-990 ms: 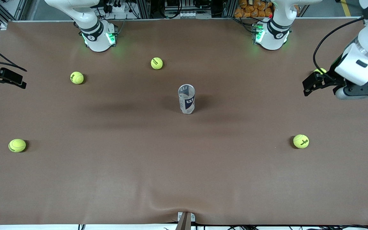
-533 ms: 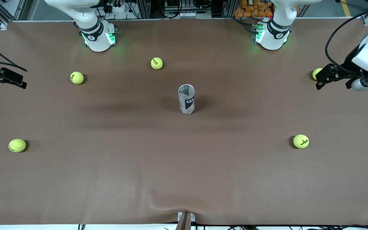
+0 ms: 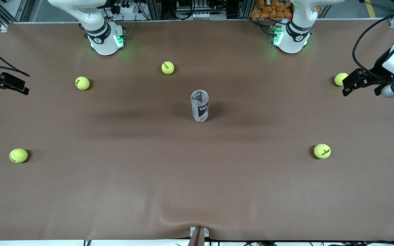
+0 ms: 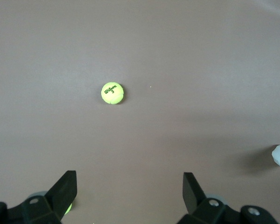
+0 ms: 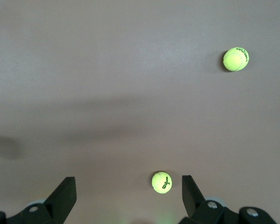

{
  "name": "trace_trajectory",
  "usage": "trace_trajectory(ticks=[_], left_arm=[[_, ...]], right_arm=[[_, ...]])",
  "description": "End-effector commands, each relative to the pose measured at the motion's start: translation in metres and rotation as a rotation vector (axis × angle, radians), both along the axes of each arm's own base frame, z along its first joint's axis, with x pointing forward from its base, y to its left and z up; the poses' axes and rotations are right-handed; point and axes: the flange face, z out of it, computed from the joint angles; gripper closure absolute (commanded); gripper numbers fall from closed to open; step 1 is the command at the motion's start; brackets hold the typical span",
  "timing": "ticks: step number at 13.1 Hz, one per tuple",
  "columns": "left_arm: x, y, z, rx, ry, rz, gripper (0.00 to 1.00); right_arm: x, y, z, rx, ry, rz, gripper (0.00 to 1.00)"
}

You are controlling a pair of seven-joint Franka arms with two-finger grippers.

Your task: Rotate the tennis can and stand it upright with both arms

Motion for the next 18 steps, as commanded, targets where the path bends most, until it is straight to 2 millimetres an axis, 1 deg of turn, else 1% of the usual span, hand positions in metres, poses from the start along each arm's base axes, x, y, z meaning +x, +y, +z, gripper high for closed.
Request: trace_trajectory(ticks=[1, 2, 3, 4, 6, 9, 18], left_arm=[[-0.004, 0.018, 0.011, -0.004, -0.024, 0.011, 0.00], [-0.004, 0.021, 0.013, -0.003, -0.029, 0.006, 0.00], [-0.004, 0.033, 0.014, 0.002, -0.030, -0.022, 0.00], [-0.003, 0.035, 0.013, 0.000, -0.027, -0.065, 0.00], [-0.002, 0.048, 0.009, -0.009, -0.018, -0.044, 0.00], [-0.002, 0.057, 0.008, -0.009, -0.017, -0.029, 0.00], [0.000, 0.058, 0.005, -0.010, -0.009, -0.024, 0.00]], right_arm=[[-0.001, -0.001, 0.002, 0.015, 0.003, 0.004, 0.00], [-0.001, -0.001, 0.002, 0.015, 0.003, 0.004, 0.00], [-0.001, -0.001, 0.002, 0.015, 0.003, 0.006, 0.00], [0.000, -0.001, 0.001, 0.015, 0.005, 0.006, 0.00], [0.000, -0.002, 0.001, 0.015, 0.003, 0.006, 0.00], [0.000, -0.002, 0.000, 0.015, 0.006, 0.006, 0.00], [0.000, -0.001, 0.000, 0.015, 0.005, 0.007, 0.00]])
